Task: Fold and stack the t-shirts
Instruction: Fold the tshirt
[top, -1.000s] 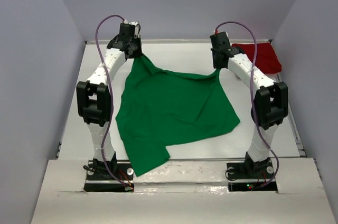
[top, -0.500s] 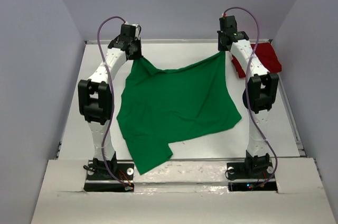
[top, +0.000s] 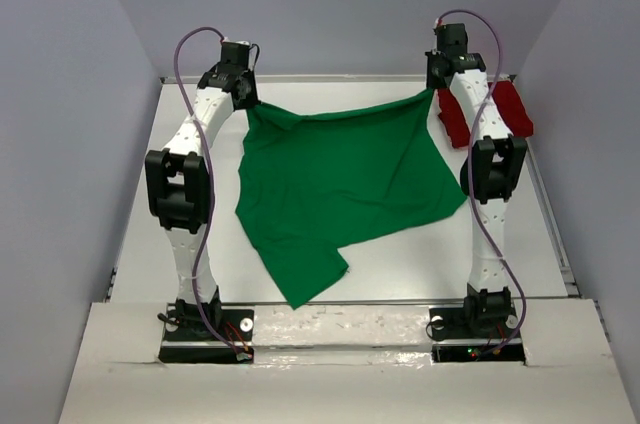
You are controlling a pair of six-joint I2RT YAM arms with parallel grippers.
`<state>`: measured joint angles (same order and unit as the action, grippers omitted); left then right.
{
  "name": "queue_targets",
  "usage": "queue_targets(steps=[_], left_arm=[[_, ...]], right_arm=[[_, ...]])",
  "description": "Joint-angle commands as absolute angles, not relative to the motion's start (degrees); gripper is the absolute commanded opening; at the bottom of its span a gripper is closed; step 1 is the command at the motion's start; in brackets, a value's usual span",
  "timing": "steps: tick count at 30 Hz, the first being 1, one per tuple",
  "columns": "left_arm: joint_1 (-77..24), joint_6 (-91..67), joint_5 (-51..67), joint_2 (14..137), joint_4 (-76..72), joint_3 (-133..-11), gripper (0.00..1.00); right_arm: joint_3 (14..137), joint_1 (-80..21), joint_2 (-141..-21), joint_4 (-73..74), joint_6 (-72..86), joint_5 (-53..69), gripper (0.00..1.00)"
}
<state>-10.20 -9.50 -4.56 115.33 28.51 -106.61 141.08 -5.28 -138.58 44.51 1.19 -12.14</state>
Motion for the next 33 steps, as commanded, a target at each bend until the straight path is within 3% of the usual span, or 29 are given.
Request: queue_targets(steps=[1,9,22,33], left_arm=[[-9.4,-10.46,-7.65,116.72,29.8,-110.56,0.0],[-10.2,-12.39,-1.93,115.93,29.88,-108.02,0.0],[-21.18,-17.31,2.72,106.8,29.36,-97.3,0.0],[-22.5,-19.51,-1.56,98.27,29.27,-86.14,0.0]], right_arm=[[143.52,-3.7,-139.22,43.16,-1.23,-8.61,0.0],[142.39,-3.69,-140.8,43.68,-0.62,-6.68,0.0],[133.25,-3.69,-135.53,42.01,1.76,-7.21,0.0],[131.22,-3.69,-134.38,42.54,2.55,-8.78,0.0]])
